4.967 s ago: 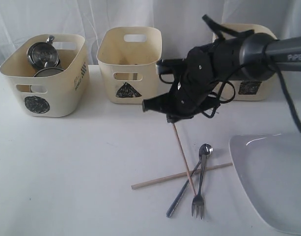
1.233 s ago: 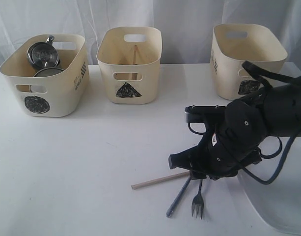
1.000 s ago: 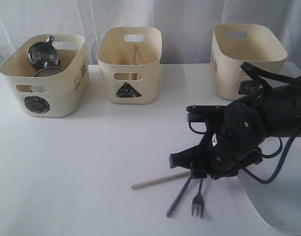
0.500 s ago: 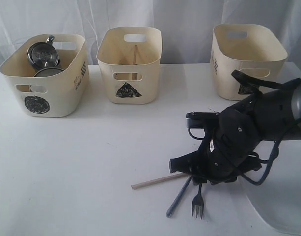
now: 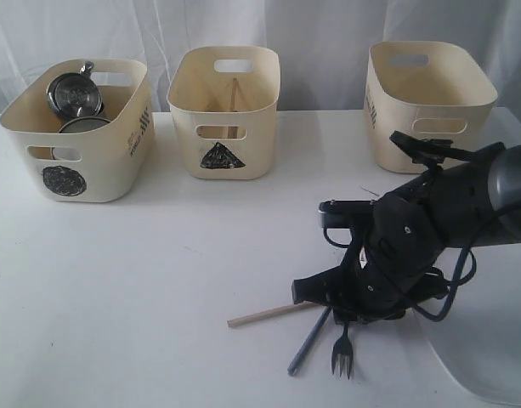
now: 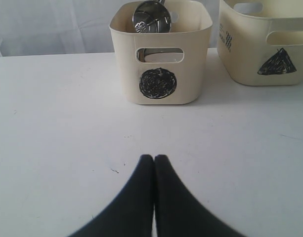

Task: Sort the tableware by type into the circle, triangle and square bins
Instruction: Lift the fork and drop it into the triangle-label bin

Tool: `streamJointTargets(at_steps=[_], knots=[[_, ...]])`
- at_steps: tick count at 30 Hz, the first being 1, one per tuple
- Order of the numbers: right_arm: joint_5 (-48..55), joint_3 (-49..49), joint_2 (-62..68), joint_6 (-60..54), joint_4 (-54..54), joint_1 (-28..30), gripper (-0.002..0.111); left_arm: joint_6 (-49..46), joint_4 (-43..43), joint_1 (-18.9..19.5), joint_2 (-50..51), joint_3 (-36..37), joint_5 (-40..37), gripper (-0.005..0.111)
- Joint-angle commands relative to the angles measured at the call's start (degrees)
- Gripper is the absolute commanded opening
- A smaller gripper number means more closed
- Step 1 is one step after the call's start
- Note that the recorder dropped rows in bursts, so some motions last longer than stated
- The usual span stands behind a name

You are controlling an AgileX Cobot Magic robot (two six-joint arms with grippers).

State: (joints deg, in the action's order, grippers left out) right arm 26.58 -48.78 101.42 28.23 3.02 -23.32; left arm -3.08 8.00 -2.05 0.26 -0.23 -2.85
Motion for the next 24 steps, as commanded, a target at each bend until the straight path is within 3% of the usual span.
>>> streamJointTargets(at_steps=[1, 7, 13, 24], knots=[[-0.6, 0.3, 1.5, 0.3, 0.5, -0.1, 0.034, 0.3, 0.5, 0.2, -0.3, 0.2, -0.1, 0.0], [-0.5, 0.3, 2.4, 0.5, 0.4, -0.1, 0.03, 0.3, 0.5, 0.2, -0.3, 0.2, -0.1, 0.0], [-1.3, 0.9, 1.5, 3.2, -0.9, -0.1, 0.001, 0.3, 0.5, 0.2, -0.3, 0.2, -0.1, 0.0], [-11.4, 10.5, -15.5, 5.0, -4.7, -0.1, 0.0, 0.3, 0.5, 0.2, -0.3, 0.2, -0.1, 0.0]])
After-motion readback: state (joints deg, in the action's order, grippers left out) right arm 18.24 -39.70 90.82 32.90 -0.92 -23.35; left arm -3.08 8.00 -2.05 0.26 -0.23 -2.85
